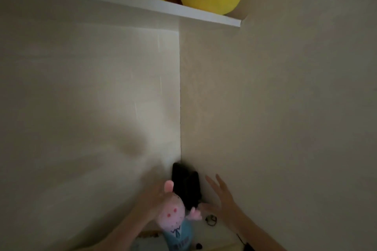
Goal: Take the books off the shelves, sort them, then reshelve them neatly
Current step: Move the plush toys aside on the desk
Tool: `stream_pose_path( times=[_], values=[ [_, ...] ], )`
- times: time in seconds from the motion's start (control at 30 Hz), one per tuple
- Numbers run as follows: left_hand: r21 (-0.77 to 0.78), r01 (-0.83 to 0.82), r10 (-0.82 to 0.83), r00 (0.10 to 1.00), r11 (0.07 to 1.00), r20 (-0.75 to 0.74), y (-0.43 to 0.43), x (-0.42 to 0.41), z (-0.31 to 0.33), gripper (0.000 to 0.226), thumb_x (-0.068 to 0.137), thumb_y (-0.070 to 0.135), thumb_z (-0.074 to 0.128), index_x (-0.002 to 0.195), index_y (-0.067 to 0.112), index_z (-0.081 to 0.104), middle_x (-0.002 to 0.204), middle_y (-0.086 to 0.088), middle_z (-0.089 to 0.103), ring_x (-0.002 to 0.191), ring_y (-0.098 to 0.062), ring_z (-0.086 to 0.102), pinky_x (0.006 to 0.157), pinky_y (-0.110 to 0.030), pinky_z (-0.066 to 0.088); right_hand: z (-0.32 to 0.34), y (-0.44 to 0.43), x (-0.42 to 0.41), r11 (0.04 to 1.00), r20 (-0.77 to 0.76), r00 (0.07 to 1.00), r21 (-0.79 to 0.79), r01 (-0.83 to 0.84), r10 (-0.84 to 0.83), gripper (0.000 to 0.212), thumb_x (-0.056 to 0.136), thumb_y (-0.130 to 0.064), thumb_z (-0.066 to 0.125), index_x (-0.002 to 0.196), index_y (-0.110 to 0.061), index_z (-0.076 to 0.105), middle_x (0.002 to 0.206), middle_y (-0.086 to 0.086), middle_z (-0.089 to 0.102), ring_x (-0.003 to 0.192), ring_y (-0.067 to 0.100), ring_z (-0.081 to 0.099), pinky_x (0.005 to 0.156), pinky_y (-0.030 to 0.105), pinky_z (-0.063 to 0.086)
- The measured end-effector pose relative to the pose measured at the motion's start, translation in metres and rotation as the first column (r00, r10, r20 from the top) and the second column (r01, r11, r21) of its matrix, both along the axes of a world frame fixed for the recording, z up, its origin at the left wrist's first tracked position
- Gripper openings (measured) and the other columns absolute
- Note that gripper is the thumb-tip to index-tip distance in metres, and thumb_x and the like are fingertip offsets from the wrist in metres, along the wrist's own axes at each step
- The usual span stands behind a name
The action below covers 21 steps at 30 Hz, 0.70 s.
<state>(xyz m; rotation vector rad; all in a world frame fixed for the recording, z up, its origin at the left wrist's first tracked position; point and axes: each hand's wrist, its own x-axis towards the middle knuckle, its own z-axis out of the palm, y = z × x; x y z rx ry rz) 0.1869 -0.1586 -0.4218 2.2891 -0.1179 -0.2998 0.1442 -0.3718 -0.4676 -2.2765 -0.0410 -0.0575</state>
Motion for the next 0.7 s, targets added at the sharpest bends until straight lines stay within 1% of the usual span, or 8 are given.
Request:
stream_pose_path(
  times=[0.03,0.1,0.17,0.23,0.4,0.5,0.6,0.7],
  values=[
    [-0.037,-0.008,0.010,0.998,0.999,0.065,0.000,0.003,0.013,0.056,0.099,0.038,0.042,0.148,0.015,0.025,0.149,-0.009,0.037,0.130,-0.022,0.043,0.106,-0.030,0.034,0.019,-0.002,0.000,1.000,0.015,1.000,0.015,0.016,-0.016,0.124,0.036,-0.104,0.036,0.143,-0.045,0.016,0.145,-0.026,0.000,0.144,0.006,-0.001,0.118,0.037,0.018],
    [-0.108,0.036,-0.024,0.993,0.993,0.116,0.000,0.005,0.045,0.056,0.099,0.037,0.044,0.149,0.024,0.021,0.146,-0.005,0.040,0.130,-0.023,0.043,0.102,-0.028,0.034,0.059,-0.004,0.000,0.987,0.086,0.995,0.159,0.037,-0.051,0.094,0.055,-0.088,0.057,0.136,-0.053,0.025,0.154,-0.020,0.007,0.145,0.010,0.011,0.116,0.042,0.025],
    [-0.217,0.082,-0.034,0.975,0.973,0.220,-0.003,0.003,0.085,0.048,0.097,0.035,0.048,0.143,0.031,0.033,0.137,-0.001,0.049,0.122,-0.023,0.051,0.098,-0.030,0.039,0.095,-0.002,0.006,0.956,0.198,0.976,0.291,0.031,-0.092,0.069,0.077,-0.052,0.070,0.133,-0.054,0.030,0.153,-0.017,0.018,0.140,0.006,0.023,0.113,0.035,0.029],
    [-0.329,0.158,-0.026,0.928,0.931,0.372,-0.007,-0.003,0.123,0.028,0.097,0.031,0.049,0.124,0.039,0.048,0.124,0.003,0.060,0.112,-0.018,0.060,0.095,-0.033,0.047,0.139,0.004,0.007,0.939,0.325,0.938,0.343,0.001,-0.120,0.062,0.085,-0.033,0.069,0.136,-0.046,0.037,0.147,-0.016,0.031,0.131,0.001,0.035,0.109,0.029,0.034],
    [-0.480,0.377,0.057,0.737,0.792,0.673,-0.018,-0.043,0.232,0.019,0.096,0.024,0.048,0.109,0.033,0.059,0.099,0.013,0.069,0.090,-0.003,0.066,0.076,-0.018,0.055,0.258,0.019,-0.005,0.897,0.678,0.651,0.442,0.008,-0.340,0.036,0.086,-0.027,0.069,0.120,-0.030,0.056,0.126,-0.012,0.052,0.112,0.007,0.054,0.094,0.025,0.050],
    [-0.499,0.446,0.045,0.710,0.743,0.703,-0.020,-0.055,0.284,0.022,0.096,0.028,0.048,0.117,0.034,0.052,0.105,0.009,0.066,0.094,-0.007,0.065,0.079,-0.021,0.055,0.334,0.019,0.000,0.909,0.755,0.542,0.415,0.042,-0.369,0.059,0.080,-0.039,0.074,0.130,-0.032,0.045,0.135,-0.009,0.042,0.124,0.015,0.043,0.100,0.030,0.041],
    [-0.537,0.455,0.038,0.737,0.711,0.675,-0.019,-0.054,0.316,0.032,0.097,0.029,0.049,0.127,0.039,0.044,0.117,0.001,0.061,0.100,-0.009,0.063,0.081,-0.026,0.055,0.394,0.024,0.019,0.892,0.653,0.677,0.452,0.013,-0.341,0.110,0.064,-0.053,0.082,0.150,-0.034,0.016,0.154,-0.002,0.022,0.139,0.021,0.028,0.110,0.040,0.034],
    [-0.579,0.448,0.036,0.770,0.681,0.637,-0.015,-0.055,0.332,0.041,0.098,0.029,0.048,0.137,0.036,0.038,0.123,-0.003,0.058,0.108,-0.015,0.059,0.083,-0.028,0.052,0.425,0.036,0.037,0.880,0.549,0.756,0.468,0.077,-0.358,0.128,0.060,-0.055,0.084,0.152,-0.036,-0.003,0.157,0.006,0.015,0.141,0.028,0.027,0.111,0.043,0.033]
  ],
)
